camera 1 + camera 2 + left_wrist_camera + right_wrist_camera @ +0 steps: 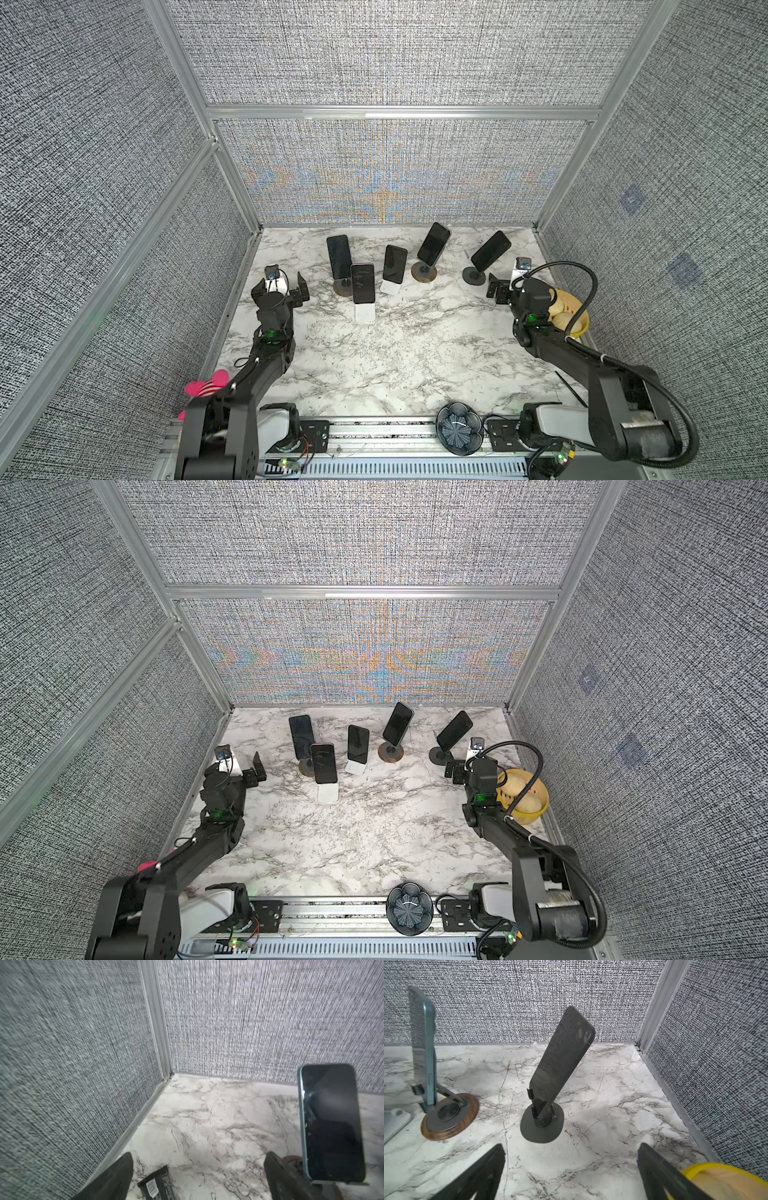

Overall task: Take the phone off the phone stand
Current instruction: 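Reach the left gripper to the purple-edged phone while the right arm moves forward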

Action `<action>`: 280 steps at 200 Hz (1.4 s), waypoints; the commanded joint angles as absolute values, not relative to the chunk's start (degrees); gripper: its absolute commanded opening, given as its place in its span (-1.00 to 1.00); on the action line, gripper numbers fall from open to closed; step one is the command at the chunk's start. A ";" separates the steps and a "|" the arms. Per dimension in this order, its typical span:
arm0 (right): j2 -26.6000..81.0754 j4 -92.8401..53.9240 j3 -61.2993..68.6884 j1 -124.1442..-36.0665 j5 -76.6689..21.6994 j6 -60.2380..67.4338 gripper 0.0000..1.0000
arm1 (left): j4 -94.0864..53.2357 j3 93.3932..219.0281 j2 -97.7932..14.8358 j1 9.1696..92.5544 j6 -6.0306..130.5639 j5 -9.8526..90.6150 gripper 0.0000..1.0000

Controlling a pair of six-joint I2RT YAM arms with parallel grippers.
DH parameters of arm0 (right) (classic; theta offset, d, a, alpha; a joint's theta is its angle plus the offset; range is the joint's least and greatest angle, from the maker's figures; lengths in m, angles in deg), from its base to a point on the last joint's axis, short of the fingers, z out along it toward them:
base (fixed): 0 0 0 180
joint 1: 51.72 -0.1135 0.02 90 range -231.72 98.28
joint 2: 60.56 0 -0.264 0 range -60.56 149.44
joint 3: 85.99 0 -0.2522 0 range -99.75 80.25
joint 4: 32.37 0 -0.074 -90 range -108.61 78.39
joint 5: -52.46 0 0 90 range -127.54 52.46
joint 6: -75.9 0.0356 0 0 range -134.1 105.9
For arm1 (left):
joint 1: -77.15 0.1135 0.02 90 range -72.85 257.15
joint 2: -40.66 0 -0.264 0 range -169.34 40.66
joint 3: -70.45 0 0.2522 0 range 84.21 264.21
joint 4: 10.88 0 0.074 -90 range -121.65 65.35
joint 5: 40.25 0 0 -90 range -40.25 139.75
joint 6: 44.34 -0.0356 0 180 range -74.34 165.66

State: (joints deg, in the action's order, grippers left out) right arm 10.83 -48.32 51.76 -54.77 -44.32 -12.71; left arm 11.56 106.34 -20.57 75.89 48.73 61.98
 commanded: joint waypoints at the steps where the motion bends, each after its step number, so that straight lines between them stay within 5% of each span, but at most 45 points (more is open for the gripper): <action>1: 6.54 -32.33 49.61 -54.93 -42.46 -8.67 0.98 | -6.77 109.26 -12.07 75.44 53.08 65.89 0.97; 60: 2.90 -5.00 40.06 -55.67 -33.35 -1.14 0.98 | -37.97 124.56 -7.05 62.64 65.98 66.92 0.98; 145: 10.21 2.92 37.97 -55.77 -31.92 1.16 0.98 | -42.22 138.24 -26.87 40.39 68.91 71.94 0.98; 280: 13.35 2.49 37.44 -55.79 -29.59 -1.52 0.98 | -38.13 145.83 -47.21 39.35 72.64 66.62 0.98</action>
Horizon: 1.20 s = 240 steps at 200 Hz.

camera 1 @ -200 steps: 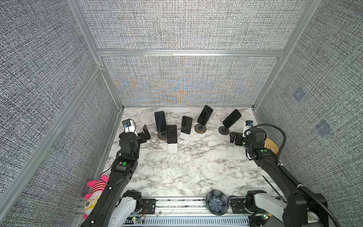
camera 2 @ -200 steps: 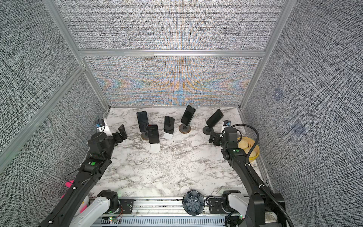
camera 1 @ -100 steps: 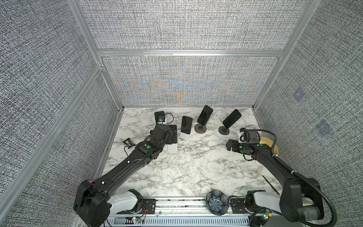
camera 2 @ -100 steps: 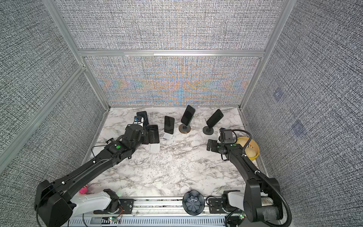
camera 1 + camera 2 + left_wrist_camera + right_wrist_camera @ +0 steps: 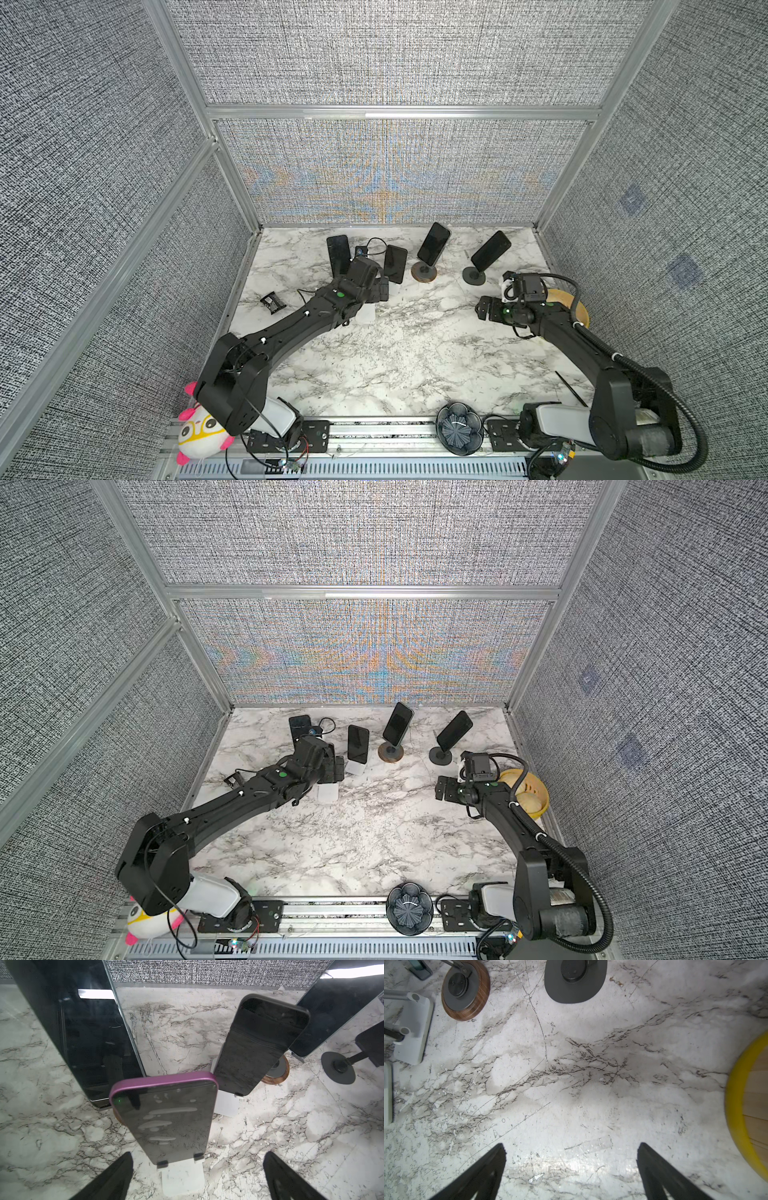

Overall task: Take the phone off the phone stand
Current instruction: 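Reach the left gripper to the purple-edged phone while the right arm moves forward, then close the left gripper on the top edge of the purple-edged phone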

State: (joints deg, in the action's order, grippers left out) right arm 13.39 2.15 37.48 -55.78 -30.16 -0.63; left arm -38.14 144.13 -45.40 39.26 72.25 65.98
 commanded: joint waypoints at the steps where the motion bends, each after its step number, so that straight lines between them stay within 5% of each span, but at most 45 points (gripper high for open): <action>1: 13.40 2.49 37.44 -55.78 -29.61 -1.53 0.98 | -38.20 145.91 -47.30 39.35 72.73 66.62 0.98; 110: 13.96 2.75 37.34 -55.78 -29.62 -2.48 0.98 | -42.95 148.93 -49.61 39.71 74.63 75.02 0.98; 240: 14.40 2.90 37.32 -55.81 -30.37 -2.88 0.98 | -37.64 148.12 -55.03 41.38 76.74 72.70 0.98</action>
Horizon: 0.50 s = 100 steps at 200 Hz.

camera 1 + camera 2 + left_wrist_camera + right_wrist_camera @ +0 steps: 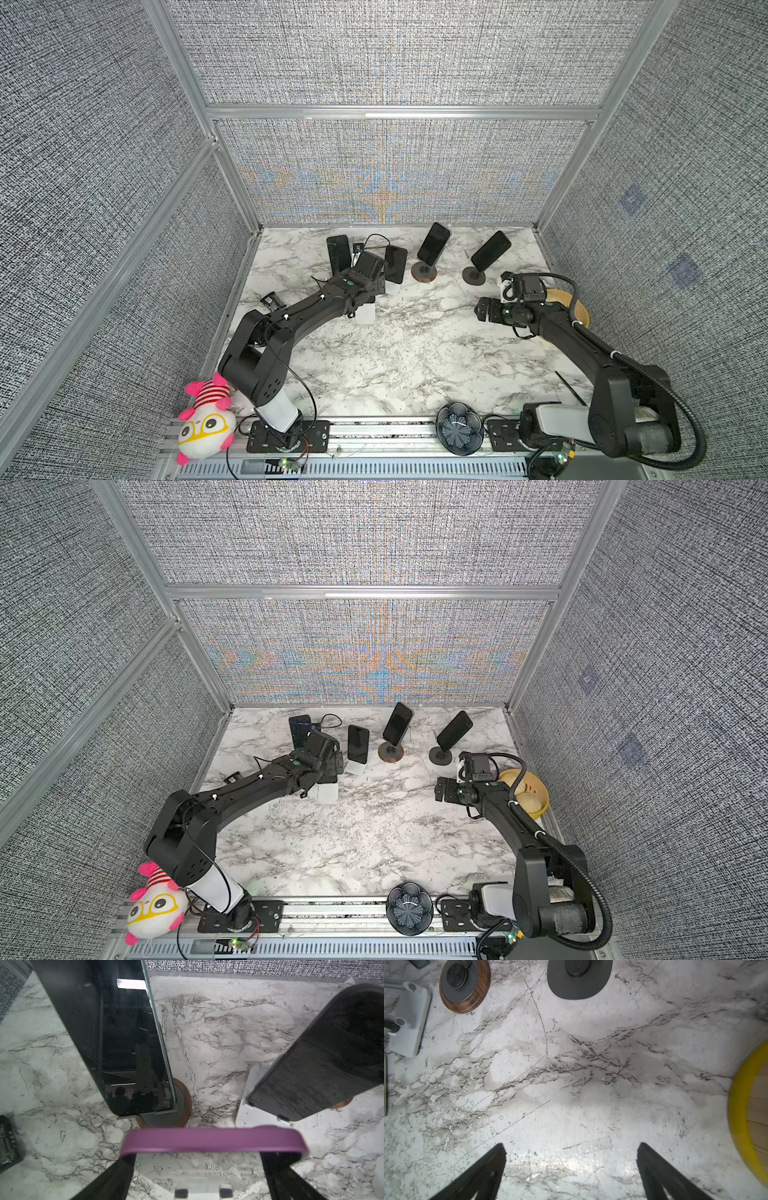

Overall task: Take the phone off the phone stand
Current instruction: 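Close the left gripper on the top edge of the purple-edged phone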

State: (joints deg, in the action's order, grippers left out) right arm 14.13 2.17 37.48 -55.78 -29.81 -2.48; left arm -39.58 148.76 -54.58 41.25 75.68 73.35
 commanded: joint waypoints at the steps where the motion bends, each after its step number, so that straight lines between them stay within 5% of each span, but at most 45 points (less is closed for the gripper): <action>1: 14.45 2.87 37.29 -55.79 -30.39 -2.91 0.98 | -37.60 148.07 -55.04 41.38 76.85 72.65 0.98; 100: 13.34 3.16 37.55 -55.82 -29.60 -2.24 0.98 | -35.63 146.06 -56.55 41.38 79.07 71.83 0.76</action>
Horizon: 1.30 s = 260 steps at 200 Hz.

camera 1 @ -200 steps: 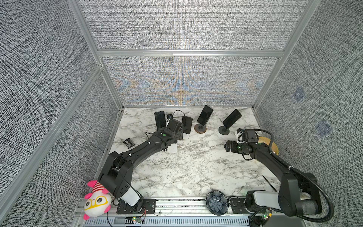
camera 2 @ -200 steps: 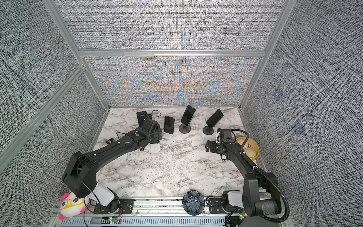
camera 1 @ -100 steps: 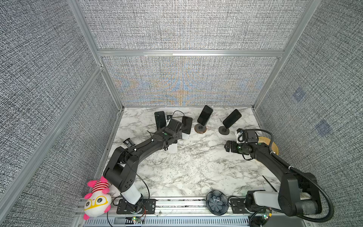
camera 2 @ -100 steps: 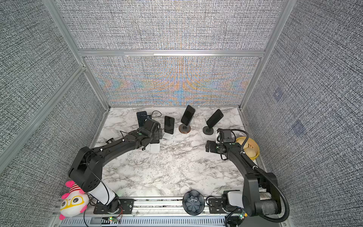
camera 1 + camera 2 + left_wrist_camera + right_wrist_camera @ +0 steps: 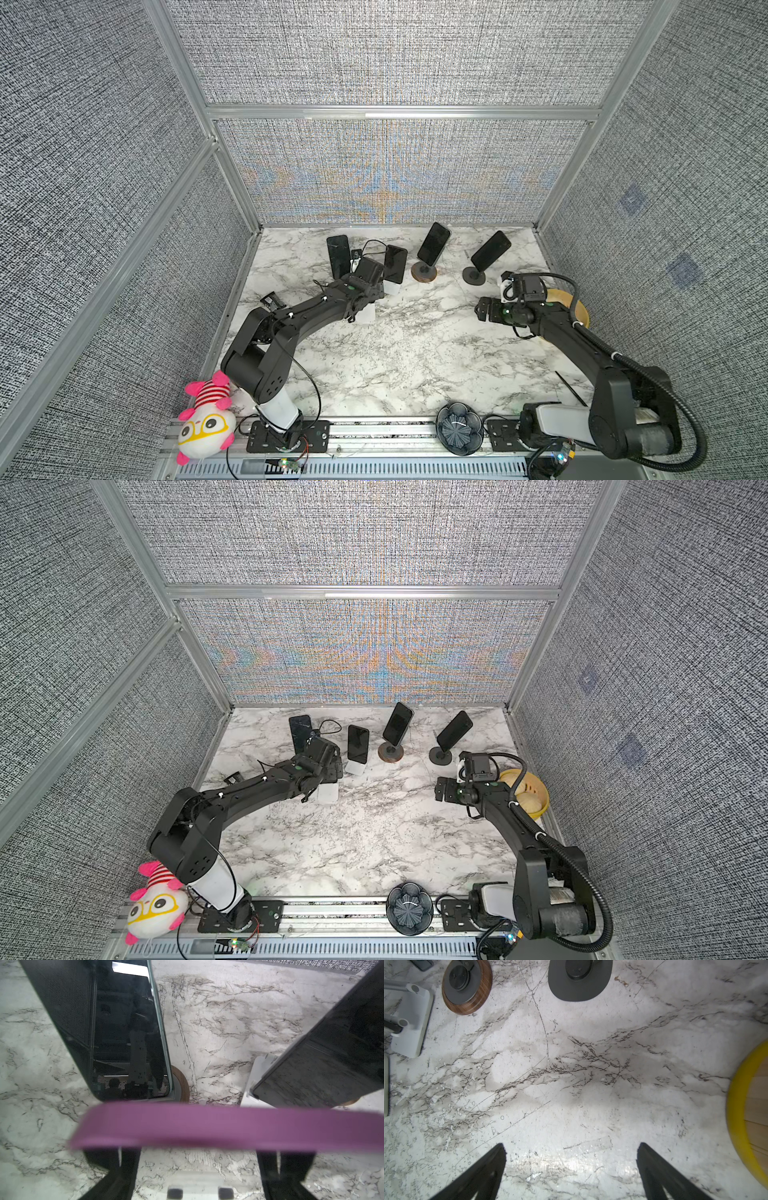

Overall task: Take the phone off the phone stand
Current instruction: 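Close the left gripper on the top edge of the purple-edged phone, then lift the purple-edged phone off the white stand with the left gripper, pulling toward the robot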

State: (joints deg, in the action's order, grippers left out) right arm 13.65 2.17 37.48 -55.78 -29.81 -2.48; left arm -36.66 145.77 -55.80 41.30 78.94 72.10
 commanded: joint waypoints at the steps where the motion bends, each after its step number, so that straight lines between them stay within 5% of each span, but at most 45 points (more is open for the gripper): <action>1: 13.35 3.13 37.54 -55.83 -29.57 -2.24 0.98 | -35.63 146.08 -56.55 41.38 79.06 71.82 0.76; 87: 11.32 4.10 37.80 -55.84 -28.94 -2.32 0.97 | -34.84 147.03 -58.57 41.47 79.30 72.11 0.75; 260: 11.27 4.64 37.36 -55.79 -28.30 -2.15 0.97 | -39.25 148.68 -55.10 41.38 78.38 72.54 0.44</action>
State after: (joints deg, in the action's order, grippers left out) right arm 11.53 3.63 37.92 -55.78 -28.74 -2.24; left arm -37.92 147.43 -56.44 41.36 79.00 72.25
